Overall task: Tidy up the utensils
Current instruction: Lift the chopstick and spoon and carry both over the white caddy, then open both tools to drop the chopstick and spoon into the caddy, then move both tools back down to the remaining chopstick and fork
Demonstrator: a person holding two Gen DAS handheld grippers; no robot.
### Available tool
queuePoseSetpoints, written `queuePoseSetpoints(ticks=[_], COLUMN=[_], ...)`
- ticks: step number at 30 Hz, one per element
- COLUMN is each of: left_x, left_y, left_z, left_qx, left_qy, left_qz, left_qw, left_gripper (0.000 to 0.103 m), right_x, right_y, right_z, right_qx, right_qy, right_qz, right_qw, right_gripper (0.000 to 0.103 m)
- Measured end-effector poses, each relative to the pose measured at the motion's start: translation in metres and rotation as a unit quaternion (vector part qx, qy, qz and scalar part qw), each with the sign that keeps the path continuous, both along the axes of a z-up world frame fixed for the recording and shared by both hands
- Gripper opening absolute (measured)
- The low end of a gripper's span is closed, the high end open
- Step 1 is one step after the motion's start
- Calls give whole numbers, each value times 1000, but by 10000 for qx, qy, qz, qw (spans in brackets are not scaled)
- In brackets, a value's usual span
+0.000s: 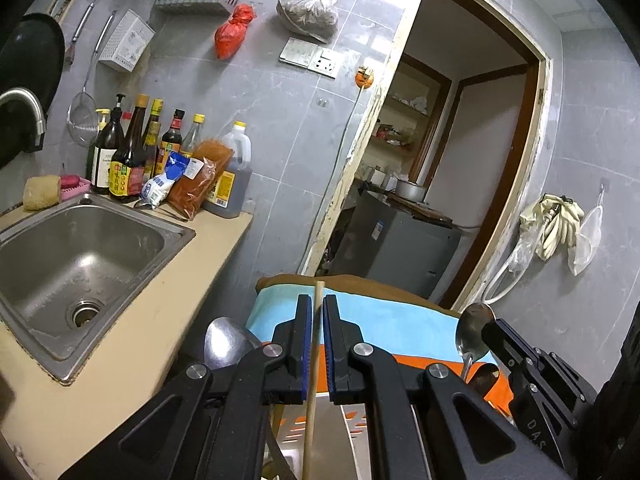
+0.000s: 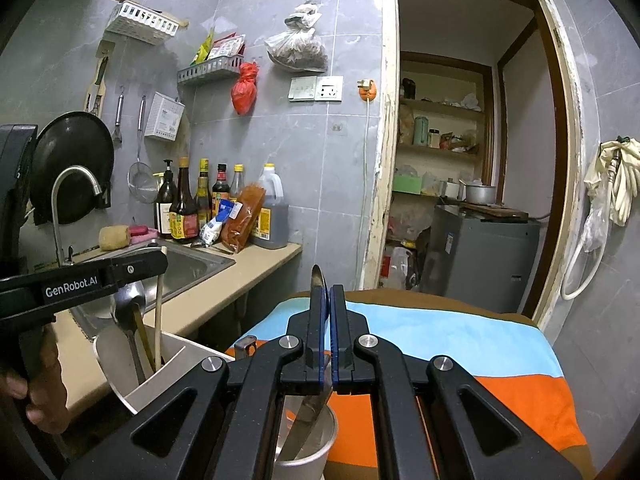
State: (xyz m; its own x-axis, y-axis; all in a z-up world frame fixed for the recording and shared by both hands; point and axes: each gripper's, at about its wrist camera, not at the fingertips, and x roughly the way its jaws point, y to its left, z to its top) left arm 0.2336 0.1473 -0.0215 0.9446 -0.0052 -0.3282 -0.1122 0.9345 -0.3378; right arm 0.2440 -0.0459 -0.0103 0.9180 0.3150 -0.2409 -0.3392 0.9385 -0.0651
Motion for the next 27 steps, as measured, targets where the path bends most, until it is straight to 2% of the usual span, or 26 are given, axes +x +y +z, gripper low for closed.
queuePoseSetpoints(ticks=[10,13,17,20,22,24,25,27], left_x=[-3,-6,-14,-20,-23,-26,-29,-31], left_y=[-7,-11,-15,-21,-26,-34,-41,-53], left_z=[16,24,36,47,54,62,67,74], left_qx=[73,56,-25,4,59,140,210,330], left_qy=[63,100,66,-20,-66,-130,-182,-256], left_qz=[-89,-120,-117,-105,-107,-136,-163,-174], left_qw=[9999,9999,9999,9999,9999,9997,9995,9990], left_gripper=[7,15,38,49,56,68,72,88], right_x=[-7,-10,-15,-21,-25,-31,-34,-38], right_y=[-16,-22,-37,-50,-60,-75,-84,-99], right_z=[17,25,37,48,54,61,64,71], right_qx=[148,173,368,428,471,561,599,632], right_qy=[5,39,19,-34,-58,-106,-132,-179], right_qz=[-66,-55,-111,-176,-228,-308,-360,-458], right_qw=[9999,9998,9993,9989,9986,9979,9975,9968], right_gripper=[3,5,36,37,45,58,61,74])
